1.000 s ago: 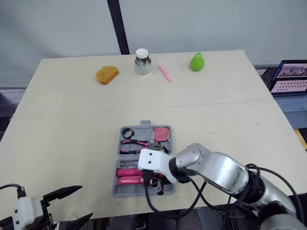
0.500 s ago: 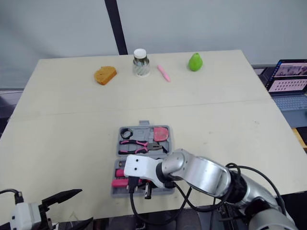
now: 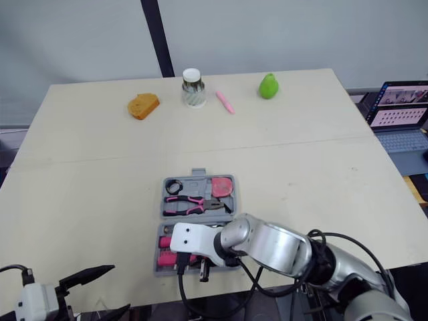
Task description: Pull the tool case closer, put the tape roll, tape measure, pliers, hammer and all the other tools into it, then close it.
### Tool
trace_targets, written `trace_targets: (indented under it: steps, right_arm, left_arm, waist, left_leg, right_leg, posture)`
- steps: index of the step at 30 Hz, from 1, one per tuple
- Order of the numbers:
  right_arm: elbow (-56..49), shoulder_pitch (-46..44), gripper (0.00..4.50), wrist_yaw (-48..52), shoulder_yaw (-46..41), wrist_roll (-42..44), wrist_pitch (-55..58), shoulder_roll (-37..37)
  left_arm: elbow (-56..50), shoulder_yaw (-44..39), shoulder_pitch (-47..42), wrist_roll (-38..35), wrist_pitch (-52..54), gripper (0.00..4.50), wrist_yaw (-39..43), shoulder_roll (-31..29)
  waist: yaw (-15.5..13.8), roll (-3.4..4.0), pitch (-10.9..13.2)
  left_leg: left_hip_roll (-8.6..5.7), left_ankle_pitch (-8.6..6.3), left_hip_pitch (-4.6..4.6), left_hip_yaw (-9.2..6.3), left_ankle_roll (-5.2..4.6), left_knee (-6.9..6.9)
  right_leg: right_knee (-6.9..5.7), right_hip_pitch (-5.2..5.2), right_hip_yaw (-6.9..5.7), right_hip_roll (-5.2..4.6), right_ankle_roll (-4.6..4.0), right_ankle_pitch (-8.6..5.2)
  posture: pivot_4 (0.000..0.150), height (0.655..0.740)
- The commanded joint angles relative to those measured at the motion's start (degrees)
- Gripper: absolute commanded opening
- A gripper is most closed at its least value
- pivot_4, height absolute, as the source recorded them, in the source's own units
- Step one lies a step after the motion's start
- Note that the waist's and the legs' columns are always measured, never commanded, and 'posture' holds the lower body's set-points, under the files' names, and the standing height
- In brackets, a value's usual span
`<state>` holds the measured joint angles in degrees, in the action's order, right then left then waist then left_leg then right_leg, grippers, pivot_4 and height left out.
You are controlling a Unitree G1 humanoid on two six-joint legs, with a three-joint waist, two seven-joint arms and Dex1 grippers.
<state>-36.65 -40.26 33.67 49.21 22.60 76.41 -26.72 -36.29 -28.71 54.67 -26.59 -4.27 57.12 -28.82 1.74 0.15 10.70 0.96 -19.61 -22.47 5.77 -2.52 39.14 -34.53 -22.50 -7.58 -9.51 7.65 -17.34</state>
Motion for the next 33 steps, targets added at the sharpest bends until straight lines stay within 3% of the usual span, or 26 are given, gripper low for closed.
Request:
trace_targets:
  steps: [1, 31, 33]
  right_arm:
    - [-0.6, -0.5, 0.4, -1.0, 0.9, -0.8, -1.1, 1.0]
    - [2.7, -0.4, 0.4, -0.6, 2.3, -2.8, -2.6, 3.5]
    - [2.7, -0.3, 1.44, -0.7, 2.1, -2.8, -2.5, 3.6]
  left_arm:
    - [-0.2, 0.1, 1.1, 0.3, -1.3, 4.5, 0.0, 0.7]
    - [1.6, 1.5, -0.2, 1.6, -2.4, 4.5, -0.8, 0.7]
    - [1.6, 1.6, -0.3, 1.7, -2.4, 4.5, -1.0, 0.6]
  waist:
    - [0.0, 0.0, 0.0]
    - [0.0, -0.09, -0.1]
    - [0.0, -0.09, -0.1]
  left_leg:
    - [0.0, 0.0, 0.0, 0.0, 0.0, 0.0]
    - [0.01, 0.0, 0.02, 0.01, 0.0, 0.0]
    - [0.01, 0.0, 0.02, 0.01, 0.0, 0.0]
  right_leg:
    - [0.0, 0.0, 0.0, 0.0, 0.0, 0.0]
    - [-0.01, 0.0, 0.01, -0.01, -0.01, -0.01]
    - [-0.02, 0.0, 0.01, -0.01, -0.01, -0.01]
  posture:
    - [0.15, 0.74]
    - [0.15, 0.74]
    - [0.15, 0.74]
